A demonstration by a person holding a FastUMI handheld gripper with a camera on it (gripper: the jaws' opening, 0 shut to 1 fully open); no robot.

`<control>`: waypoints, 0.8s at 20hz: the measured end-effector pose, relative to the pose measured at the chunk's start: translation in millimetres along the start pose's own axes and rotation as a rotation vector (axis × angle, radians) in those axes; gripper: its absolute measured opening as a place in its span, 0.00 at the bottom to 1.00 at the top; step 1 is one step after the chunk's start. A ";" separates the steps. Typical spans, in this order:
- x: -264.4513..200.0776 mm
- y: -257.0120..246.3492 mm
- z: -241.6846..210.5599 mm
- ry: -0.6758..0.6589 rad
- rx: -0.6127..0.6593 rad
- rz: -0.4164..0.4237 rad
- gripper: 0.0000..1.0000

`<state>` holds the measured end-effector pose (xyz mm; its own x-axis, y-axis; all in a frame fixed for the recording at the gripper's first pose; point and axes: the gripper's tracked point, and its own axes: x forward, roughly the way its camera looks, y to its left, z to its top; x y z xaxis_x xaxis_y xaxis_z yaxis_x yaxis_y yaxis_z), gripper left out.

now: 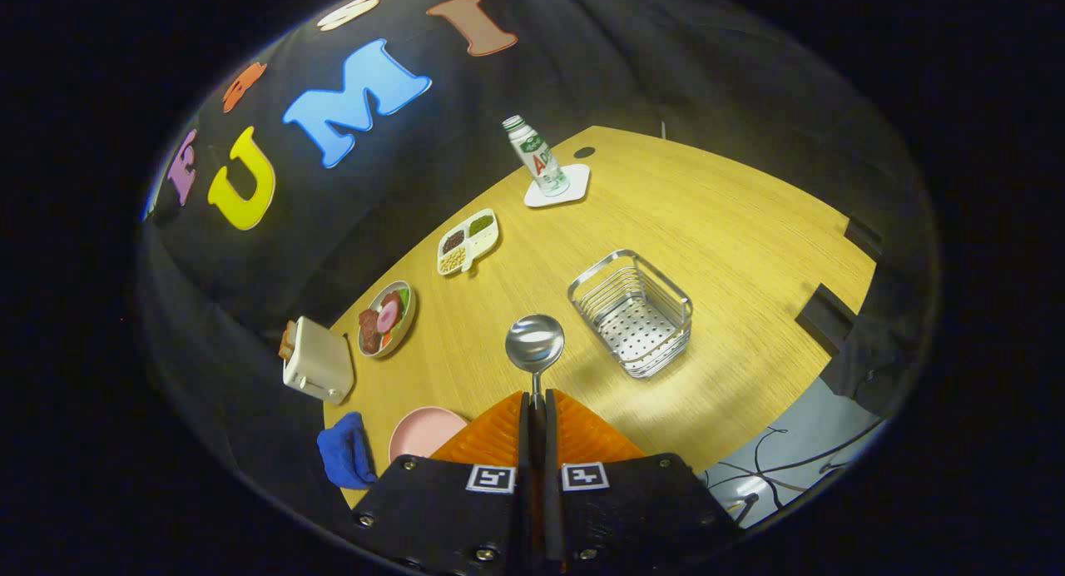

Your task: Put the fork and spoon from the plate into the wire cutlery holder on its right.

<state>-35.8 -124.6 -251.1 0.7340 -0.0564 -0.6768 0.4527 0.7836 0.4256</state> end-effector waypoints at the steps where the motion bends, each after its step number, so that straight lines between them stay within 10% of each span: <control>1: -0.7 -5.7 4.1 -0.012 0.018 -0.012 0.06; 16: 17.8 -40.2 12.8 -0.026 0.146 -0.122 0.09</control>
<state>-34.5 -165.0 -272.5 0.6811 -0.1626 -0.7139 0.6062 0.6720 0.4253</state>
